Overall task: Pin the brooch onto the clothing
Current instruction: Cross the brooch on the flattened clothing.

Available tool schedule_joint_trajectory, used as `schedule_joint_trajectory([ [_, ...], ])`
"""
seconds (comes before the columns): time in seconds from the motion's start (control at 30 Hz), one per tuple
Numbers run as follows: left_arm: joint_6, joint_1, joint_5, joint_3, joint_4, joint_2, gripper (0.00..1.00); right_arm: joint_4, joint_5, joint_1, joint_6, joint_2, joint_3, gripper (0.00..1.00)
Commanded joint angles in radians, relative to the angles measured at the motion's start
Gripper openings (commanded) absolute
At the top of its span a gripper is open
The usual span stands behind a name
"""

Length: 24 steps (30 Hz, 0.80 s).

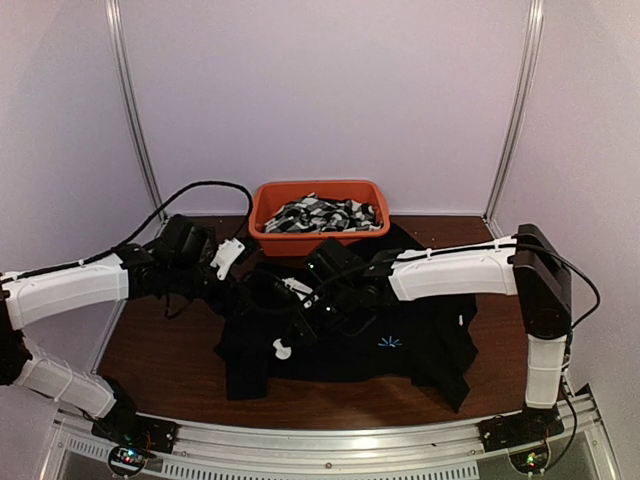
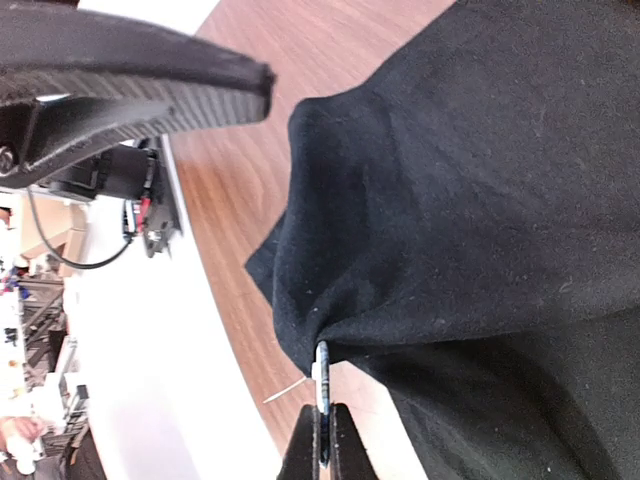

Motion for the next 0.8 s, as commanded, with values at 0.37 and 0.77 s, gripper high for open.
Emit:
schedule_joint_trajectory([
  [0.37,0.151,0.024,0.432,-0.043,0.062,0.032,0.97,-0.055,-0.230,-0.073,-0.149,0.046,0.014,0.00],
  [0.77,0.171,-0.001,0.545,-0.020,0.033,0.155,0.90,-0.027,-0.326,-0.088,-0.222,0.054,0.045,0.00],
])
